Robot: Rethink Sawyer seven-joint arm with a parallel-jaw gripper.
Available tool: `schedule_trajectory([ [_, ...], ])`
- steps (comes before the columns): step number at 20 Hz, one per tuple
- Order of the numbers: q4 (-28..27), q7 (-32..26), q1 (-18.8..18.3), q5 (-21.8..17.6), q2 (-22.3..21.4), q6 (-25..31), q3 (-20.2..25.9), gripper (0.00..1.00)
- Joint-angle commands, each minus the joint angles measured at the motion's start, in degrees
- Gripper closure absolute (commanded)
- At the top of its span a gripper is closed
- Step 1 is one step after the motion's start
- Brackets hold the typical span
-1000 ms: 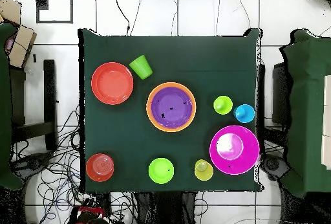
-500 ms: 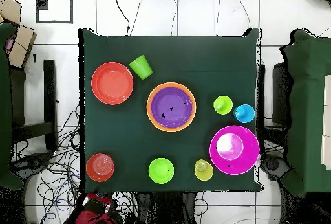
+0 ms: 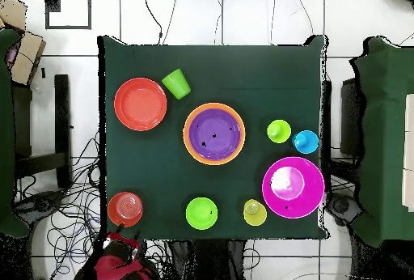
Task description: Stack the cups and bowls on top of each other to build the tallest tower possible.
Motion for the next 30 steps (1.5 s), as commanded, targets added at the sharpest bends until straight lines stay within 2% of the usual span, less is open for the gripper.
schedule_trajectory([
  [1,-3.7,7.2,-1.6,1.6,2.2,4.4,6.2,0.00],
  [9,-6.0,7.3,-1.8,-0.1,10.5,-4.1,4.2,0.00],
  [14,-7.0,4.6,-8.0,-5.1,11.6,-3.9,4.1,0.00],
  [18,-8.2,5.3,-9.9,-4.6,12.9,-3.0,4.9,0.00],
  [24,-7.5,5.0,-13.9,-4.9,8.7,1.7,7.7,0.00],
  [30,-4.3,4.7,-17.1,-2.4,-2.4,13.4,12.4,0.00],
])
